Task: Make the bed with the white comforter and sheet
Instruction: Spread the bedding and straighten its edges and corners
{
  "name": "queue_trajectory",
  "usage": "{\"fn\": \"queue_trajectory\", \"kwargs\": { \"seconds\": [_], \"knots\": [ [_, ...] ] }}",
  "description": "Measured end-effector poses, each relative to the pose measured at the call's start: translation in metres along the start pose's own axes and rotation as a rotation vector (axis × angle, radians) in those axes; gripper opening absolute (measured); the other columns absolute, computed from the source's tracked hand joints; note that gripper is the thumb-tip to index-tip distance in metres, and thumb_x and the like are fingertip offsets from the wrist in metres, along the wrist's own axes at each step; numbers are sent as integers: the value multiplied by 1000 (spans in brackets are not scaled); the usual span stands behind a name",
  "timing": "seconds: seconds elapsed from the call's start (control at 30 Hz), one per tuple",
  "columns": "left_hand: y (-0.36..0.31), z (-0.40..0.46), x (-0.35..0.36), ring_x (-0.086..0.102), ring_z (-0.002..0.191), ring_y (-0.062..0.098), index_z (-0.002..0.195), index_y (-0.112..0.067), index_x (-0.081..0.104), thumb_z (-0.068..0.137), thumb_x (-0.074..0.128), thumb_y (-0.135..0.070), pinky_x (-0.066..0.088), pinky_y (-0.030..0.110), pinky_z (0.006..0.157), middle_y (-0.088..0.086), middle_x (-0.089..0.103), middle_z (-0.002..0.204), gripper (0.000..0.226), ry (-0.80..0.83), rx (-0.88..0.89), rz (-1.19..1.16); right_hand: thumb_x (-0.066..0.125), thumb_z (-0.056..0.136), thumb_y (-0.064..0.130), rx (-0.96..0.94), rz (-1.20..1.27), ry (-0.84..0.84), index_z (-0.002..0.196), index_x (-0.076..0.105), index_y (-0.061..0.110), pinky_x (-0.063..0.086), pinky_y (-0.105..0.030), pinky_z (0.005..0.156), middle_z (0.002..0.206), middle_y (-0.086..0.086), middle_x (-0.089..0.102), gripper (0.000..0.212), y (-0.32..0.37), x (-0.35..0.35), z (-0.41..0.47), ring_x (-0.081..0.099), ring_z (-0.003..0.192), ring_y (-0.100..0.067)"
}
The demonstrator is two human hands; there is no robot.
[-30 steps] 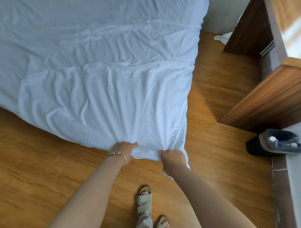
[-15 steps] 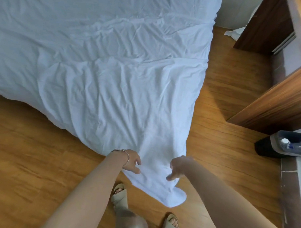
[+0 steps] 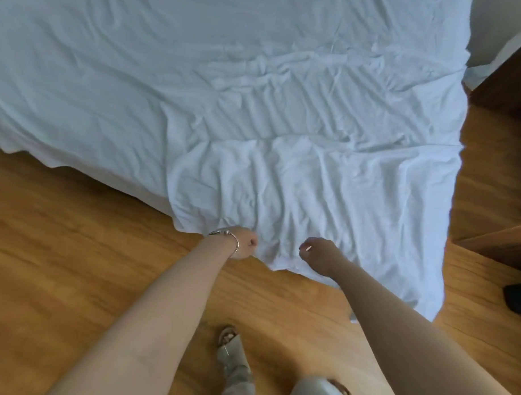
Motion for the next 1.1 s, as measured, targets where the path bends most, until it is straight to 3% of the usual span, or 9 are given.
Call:
{"fn": "queue_trajectory", "kwargs": {
  "seconds": [0.13,0.3,0.37,0.47,0.57,0.7,0.83,0.97,1.1],
  "knots": [
    [89,17,-47,34,135,22,146,-25,30,95,48,-21,38,38,102,-1,33,148,55,-220,-82,64,54,93,25,-69,119,-25,120,60,24,48,-29,80,113,6,61,28,85,14,41,60,89,-12],
    [180,56,-99,-5,148,27,152,-27,-10,87,65,-40,13,44,117,0,-10,161,101,-458,-211,17,61,92,31,-265,-192,-260,144,39,24,38,-34,104,151,4,33,57,168,20,98,26,139,-19],
    [209,74,-115,6,148,25,154,-27,4,83,69,-42,16,42,115,1,5,162,98,-524,-185,-59,66,88,33,-267,-217,-296,147,32,23,32,-36,108,155,4,25,69,190,22,123,21,141,-22],
    [228,88,-139,46,123,20,128,-26,56,90,63,-38,31,29,98,-4,57,129,40,-622,-24,-31,67,88,24,-216,-202,-292,131,50,18,42,-33,93,133,1,49,46,212,23,157,41,127,-22],
    [239,83,-145,58,100,20,96,-22,70,94,58,-29,41,26,81,-6,68,97,14,-541,56,-131,64,90,12,-153,-115,-330,93,66,11,38,-29,67,89,1,61,4,214,18,157,59,91,-22],
    [240,71,-125,60,103,16,98,-22,71,95,57,-22,44,24,84,-9,70,106,14,-180,242,-75,67,74,-9,-40,-135,-399,73,67,11,40,-29,60,78,0,65,20,211,28,133,63,78,-25],
    [250,73,-135,57,113,20,111,-24,66,96,53,-24,47,31,87,-4,62,119,20,16,382,48,54,81,-5,257,-428,-326,93,62,13,37,-27,66,98,-1,59,23,259,38,136,57,101,-22],
    [332,62,-168,39,131,22,140,-23,44,95,54,-33,34,36,105,0,39,144,47,-67,463,213,47,87,1,407,-241,-416,111,55,5,43,-35,82,115,-11,51,26,330,59,148,50,112,-30],
    [459,55,-184,20,140,22,147,-28,28,87,61,-11,21,34,111,-2,19,154,70,-152,436,437,53,91,11,179,-83,-394,122,53,14,45,-33,76,120,-3,48,31,428,108,169,51,111,-23]
  ]
}}
Point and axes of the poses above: each hand's wrist, its own z-axis towards the middle knuckle, its own x-axis out of the palm, y = z × x, the point moved 5 cm from there along z, towards the middle knuckle
